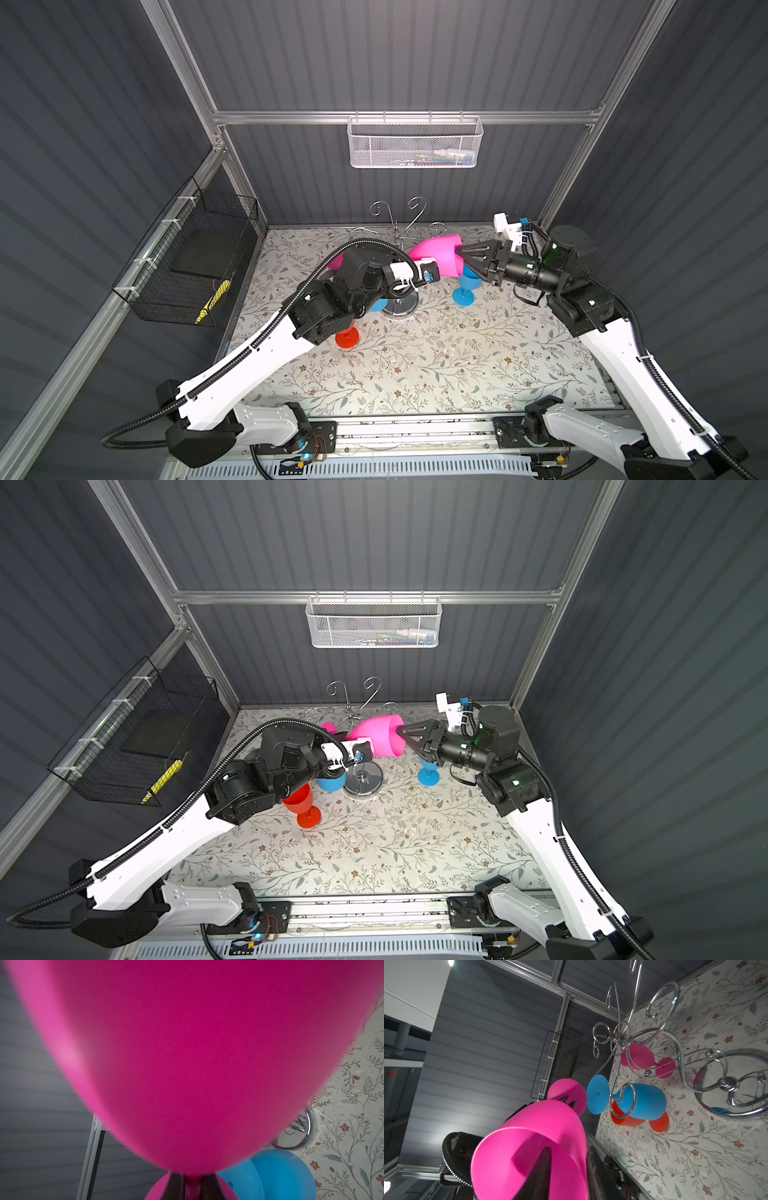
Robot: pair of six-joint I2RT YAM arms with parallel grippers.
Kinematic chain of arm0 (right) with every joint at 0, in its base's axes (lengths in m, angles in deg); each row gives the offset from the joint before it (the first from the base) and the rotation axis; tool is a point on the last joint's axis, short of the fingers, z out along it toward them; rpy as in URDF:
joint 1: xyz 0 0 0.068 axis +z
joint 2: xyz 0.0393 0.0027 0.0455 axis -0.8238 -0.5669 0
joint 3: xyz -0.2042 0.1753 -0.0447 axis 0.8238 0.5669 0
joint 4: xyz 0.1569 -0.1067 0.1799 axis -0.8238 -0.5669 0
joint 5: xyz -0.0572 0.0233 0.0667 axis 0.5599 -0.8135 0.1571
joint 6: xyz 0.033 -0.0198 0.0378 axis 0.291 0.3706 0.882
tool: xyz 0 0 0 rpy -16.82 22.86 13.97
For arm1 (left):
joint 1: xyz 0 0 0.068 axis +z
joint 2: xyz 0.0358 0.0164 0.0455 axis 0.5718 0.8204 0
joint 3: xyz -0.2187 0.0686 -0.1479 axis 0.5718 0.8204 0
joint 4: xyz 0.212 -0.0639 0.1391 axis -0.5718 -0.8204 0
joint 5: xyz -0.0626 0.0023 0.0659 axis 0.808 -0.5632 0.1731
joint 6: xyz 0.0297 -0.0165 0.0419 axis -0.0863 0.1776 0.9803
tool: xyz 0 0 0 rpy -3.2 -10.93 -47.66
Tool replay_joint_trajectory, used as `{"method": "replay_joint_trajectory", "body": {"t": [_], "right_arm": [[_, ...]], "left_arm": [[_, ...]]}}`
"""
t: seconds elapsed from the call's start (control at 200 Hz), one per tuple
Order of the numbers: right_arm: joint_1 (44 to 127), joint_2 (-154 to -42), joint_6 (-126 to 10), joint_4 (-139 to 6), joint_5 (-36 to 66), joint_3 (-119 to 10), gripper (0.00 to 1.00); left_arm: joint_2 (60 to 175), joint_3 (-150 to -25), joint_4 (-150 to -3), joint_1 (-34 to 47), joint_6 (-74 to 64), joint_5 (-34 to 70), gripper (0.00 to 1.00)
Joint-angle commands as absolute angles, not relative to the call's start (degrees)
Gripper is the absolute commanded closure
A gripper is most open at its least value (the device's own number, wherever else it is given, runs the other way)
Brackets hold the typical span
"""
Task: Take the wine glass off the wine glass rack
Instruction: Pick up the wine glass from the wine glass rack.
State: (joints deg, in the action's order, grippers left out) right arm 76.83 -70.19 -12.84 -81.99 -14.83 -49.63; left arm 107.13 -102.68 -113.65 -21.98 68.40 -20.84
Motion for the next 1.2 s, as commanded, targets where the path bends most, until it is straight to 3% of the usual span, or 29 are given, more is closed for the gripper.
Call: {"method": "replay_joint_trajectory", "body": {"t": [0.0, 0.225, 0.39, 0.53, 0.615, 0.73, 0.89, 0.92, 1.191], "right_arm": [[77.52, -69.49, -14.81, -82.76, -15.19, -49.65, 0.77], [78.67, -69.95, -15.93, -83.62, -14.42, -50.40, 1.00], [78.90, -70.37, -15.86, -83.56, -14.34, -50.63, 1.00], [78.96, -70.47, -15.78, -83.42, -14.20, -50.62, 1.00], [78.95, -70.39, -15.80, -83.24, -14.15, -50.63, 1.00], [79.02, -70.39, -15.69, -83.04, -14.18, -50.62, 1.00], [78.98, -70.30, -15.75, -82.91, -14.22, -50.79, 1.00], [79.01, -70.30, -15.82, -82.96, -14.12, -50.83, 1.00], [78.97, -70.30, -17.17, -84.05, -13.08, -52.13, 1.00]], "left_arm": [[107.77, -103.84, -113.25, -22.36, 70.96, -21.29, 1.00], [107.92, -103.24, -113.08, -22.35, 71.76, -20.84, 1.00], [108.17, -103.24, -112.62, -22.39, 71.76, -20.34, 1.00], [108.17, -103.05, -112.07, -22.35, 71.79, -19.96, 0.90], [108.17, -102.71, -111.80, -22.35, 71.76, -19.96, 0.77], [108.00, -102.17, -111.16, -22.34, 71.85, -20.48, 0.46], [107.18, -101.68, -110.26, -22.35, 71.10, -20.75, 0.13], [106.83, -101.46, -109.77, -22.34, 70.99, -20.87, 0.01], [102.44, -99.95, -106.36, -22.36, 67.81, -21.80, 0.00]]}}
